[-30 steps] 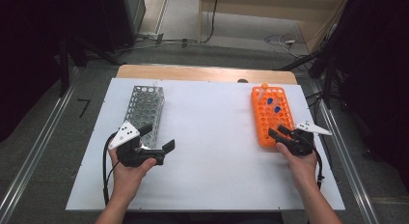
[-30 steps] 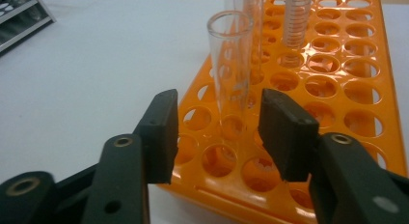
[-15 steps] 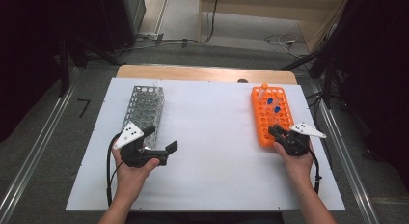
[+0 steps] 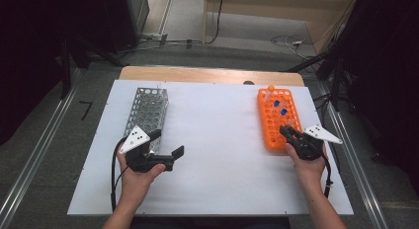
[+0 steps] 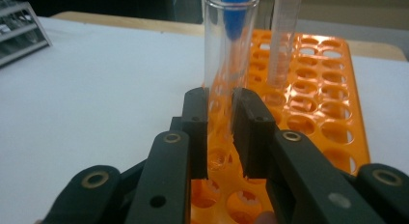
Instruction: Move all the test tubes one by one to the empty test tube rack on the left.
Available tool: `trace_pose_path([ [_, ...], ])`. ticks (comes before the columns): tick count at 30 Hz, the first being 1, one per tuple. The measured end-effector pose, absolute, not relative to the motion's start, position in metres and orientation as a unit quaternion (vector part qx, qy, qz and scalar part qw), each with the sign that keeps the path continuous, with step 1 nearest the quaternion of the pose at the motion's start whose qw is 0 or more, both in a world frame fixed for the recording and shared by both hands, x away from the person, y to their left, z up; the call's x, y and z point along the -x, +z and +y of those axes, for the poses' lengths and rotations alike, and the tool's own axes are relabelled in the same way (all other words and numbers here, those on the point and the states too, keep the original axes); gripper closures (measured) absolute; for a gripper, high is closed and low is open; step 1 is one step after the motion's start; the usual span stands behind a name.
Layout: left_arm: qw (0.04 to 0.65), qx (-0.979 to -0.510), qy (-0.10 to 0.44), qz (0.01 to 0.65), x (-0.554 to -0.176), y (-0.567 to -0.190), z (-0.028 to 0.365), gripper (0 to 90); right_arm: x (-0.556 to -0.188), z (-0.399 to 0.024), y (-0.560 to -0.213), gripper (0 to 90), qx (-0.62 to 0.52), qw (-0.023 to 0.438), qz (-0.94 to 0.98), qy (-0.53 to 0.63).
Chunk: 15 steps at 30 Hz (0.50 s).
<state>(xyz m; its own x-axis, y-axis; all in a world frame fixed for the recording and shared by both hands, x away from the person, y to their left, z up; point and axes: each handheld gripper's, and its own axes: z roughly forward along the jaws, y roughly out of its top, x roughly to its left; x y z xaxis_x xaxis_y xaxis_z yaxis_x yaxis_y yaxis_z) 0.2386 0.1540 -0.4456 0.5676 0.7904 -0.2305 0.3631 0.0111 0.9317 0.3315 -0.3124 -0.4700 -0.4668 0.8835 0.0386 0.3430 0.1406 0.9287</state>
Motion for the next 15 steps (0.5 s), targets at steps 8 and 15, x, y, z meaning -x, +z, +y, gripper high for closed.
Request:
trace_pose_path([
  [8,0.569,-0.680,0.188,0.422,-0.238,-0.445,0.150,0.0,-0.314,-0.305,-0.455,74.2,-0.406,0.266,0.706,0.516],
  [15,0.568,-0.684,0.187,0.418,-0.238,-0.445,0.147,0.0,-0.307,-0.294,-0.452,74.2,-0.378,0.224,0.722,0.534],
])
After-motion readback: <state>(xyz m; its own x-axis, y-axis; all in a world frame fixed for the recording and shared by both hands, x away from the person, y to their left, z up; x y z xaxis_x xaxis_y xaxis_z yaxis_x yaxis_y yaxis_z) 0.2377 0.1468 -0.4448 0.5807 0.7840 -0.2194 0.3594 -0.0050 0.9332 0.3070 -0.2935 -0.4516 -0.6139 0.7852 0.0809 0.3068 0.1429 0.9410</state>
